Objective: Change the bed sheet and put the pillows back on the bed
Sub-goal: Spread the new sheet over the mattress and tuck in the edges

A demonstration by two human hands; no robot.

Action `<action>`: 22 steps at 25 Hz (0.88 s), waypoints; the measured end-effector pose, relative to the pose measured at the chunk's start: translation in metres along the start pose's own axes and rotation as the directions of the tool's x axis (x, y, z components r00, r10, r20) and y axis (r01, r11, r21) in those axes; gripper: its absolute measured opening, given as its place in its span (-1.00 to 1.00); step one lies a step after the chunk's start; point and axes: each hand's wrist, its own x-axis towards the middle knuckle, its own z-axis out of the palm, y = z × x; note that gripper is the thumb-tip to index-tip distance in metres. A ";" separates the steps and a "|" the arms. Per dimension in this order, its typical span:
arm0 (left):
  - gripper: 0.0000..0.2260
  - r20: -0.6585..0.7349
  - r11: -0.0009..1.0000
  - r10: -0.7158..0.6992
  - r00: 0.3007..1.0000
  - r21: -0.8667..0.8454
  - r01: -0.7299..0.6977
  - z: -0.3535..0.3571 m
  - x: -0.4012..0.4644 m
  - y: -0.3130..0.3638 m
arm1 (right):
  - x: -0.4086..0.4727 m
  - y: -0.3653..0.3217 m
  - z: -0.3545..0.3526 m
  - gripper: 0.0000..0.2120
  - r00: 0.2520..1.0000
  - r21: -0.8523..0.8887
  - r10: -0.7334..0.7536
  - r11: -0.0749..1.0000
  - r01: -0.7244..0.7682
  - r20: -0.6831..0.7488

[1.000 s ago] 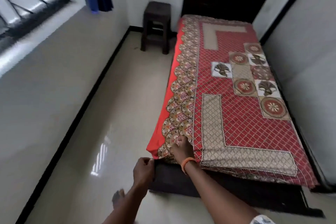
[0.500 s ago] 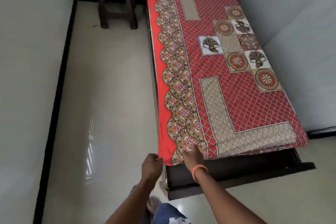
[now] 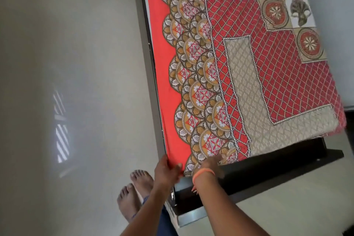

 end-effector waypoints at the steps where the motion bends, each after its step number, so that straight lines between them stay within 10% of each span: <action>1: -0.91 -0.020 0.999 0.010 1.000 0.045 -0.009 0.003 0.004 -0.004 | 0.005 0.005 0.000 -0.39 1.000 0.052 0.006 0.999 -0.005 -0.016; 8: -0.70 -0.045 0.862 0.162 0.986 0.493 -0.119 -0.002 0.007 -0.034 | 0.039 0.060 -0.030 -0.45 0.993 -0.193 -0.109 0.976 0.097 -0.049; 18: -0.83 -0.198 0.855 0.165 0.966 0.517 -0.040 0.022 0.009 -0.039 | 0.075 0.015 -0.032 -0.68 0.921 0.415 0.130 0.863 -0.287 0.367; 22: -0.82 -0.250 0.899 0.096 0.964 0.438 0.024 0.029 0.018 -0.052 | 0.100 0.013 -0.028 -0.79 0.985 -0.095 0.104 0.991 -0.091 0.135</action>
